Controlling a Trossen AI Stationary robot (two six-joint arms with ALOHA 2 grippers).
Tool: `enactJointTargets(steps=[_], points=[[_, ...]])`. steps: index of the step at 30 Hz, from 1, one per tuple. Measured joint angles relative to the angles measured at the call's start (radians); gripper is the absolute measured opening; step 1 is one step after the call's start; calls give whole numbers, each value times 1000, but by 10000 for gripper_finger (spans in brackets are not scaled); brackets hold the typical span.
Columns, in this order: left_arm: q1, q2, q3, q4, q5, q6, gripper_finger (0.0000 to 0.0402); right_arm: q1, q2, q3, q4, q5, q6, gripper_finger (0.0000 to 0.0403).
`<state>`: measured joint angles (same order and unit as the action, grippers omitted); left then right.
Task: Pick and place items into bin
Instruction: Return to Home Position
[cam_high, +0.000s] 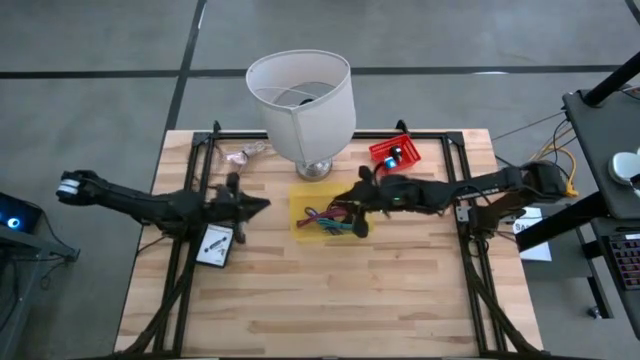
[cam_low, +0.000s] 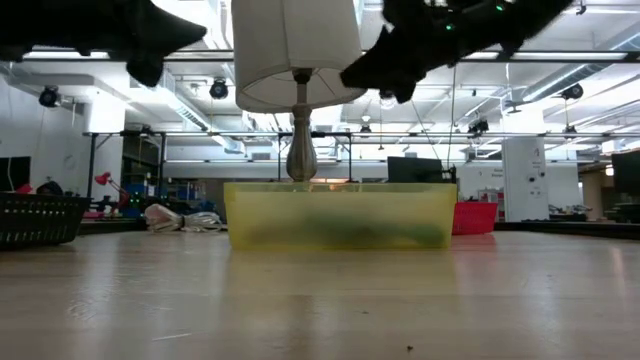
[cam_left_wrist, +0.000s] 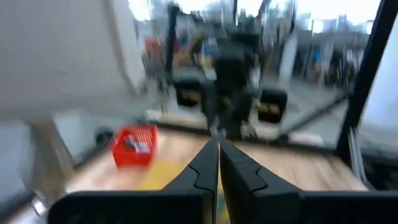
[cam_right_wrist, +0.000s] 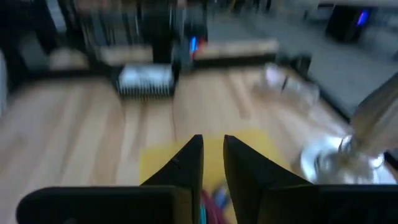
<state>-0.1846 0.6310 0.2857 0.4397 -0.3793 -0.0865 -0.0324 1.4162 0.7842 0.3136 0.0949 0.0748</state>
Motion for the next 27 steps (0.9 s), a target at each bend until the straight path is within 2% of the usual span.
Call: enactJointTargets(steps=[2,5,10,15,16,19,23,27], points=[[15,-64,-54,60,8,31,0,-9,-31,-81,154,0,32,51],[40,-153,-105,35,42,42,0,-15,-66,-180,298,1,70,51],[50,-279,-114,-150,81,41,0,-13,-127,-269,321,1,119,51],[50,-473,-82,-452,89,14,0,-14,-189,-325,320,2,154,51],[50,-511,-82,-485,91,2,0,-14,-200,-330,319,2,154,51],[50,-610,-99,-441,100,-10,0,-14,-218,-335,323,2,148,51],[50,-598,-114,-456,132,-9,0,-14,-220,-347,373,1,121,51],[50,-566,-164,-395,176,-44,0,-14,-220,-426,607,1,139,51]])
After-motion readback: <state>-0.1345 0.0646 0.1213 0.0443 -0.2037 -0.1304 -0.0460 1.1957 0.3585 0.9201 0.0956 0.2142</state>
